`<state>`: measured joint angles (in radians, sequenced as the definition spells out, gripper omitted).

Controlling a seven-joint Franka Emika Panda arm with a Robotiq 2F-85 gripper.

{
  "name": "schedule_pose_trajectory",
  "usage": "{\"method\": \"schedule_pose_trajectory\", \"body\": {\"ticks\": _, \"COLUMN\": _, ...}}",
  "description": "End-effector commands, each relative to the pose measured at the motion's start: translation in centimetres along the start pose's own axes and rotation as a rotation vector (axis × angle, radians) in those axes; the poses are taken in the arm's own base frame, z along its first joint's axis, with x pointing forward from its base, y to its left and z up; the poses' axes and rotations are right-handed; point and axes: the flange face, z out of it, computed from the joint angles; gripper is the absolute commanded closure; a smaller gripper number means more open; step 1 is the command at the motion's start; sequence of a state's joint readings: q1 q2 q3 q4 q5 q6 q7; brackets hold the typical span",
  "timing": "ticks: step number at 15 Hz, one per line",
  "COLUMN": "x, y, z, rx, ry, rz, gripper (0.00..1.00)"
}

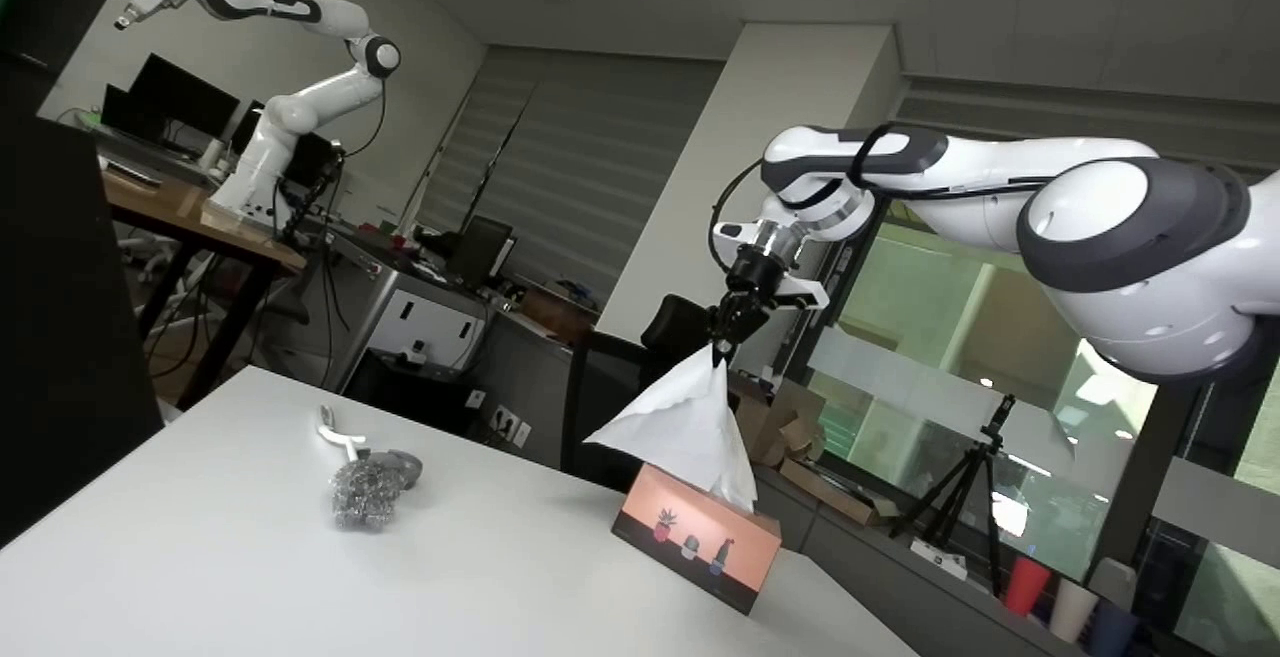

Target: Pull out one tissue square from the tissue box

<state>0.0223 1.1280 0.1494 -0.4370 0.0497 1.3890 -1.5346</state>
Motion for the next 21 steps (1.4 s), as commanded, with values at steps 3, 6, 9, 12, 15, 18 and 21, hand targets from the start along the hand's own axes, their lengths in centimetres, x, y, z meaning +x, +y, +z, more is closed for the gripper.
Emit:
{"method": "schedule_pose_trajectory", "body": {"ticks": 3, "x": 2.0, "y": -1.6, "z": 7.5, "rx": 0.286, "ry": 0.017, "rz": -0.142, "gripper": 1.00}}
{"method": "schedule_pose_trajectory", "body": {"ticks": 6, "x": 2.6, "y": -3.5, "z": 10.0, "rx": 0.466, "ry": -0.003, "rz": -0.185, "gripper": 1.00}}
{"method": "schedule_pose_trajectory", "body": {"ticks": 9, "x": 2.6, "y": -4.9, "z": 11.1, "rx": 0.585, "ry": -0.033, "rz": -0.193, "gripper": 1.00}}
{"method": "schedule_pose_trajectory", "body": {"ticks": 12, "x": 2.4, "y": -5.9, "z": 12.1, "rx": 0.676, "ry": -0.068, "rz": -0.199, "gripper": 1.00}}
{"method": "schedule_pose_trajectory", "body": {"ticks": 15, "x": 1.7, "y": -5.9, "z": 13.8, "rx": 0.718, "ry": -0.093, "rz": -0.199, "gripper": 1.00}}
{"method": "schedule_pose_trajectory", "body": {"ticks": 18, "x": 1.1, "y": -6.2, "z": 16.0, "rx": 0.779, "ry": -0.109, "rz": -0.188, "gripper": 1.00}}
{"method": "schedule_pose_trajectory", "body": {"ticks": 21, "x": 1.1, "y": -5.8, "z": 18.7, "rx": 0.776, "ry": -0.123, "rz": -0.195, "gripper": 1.00}}
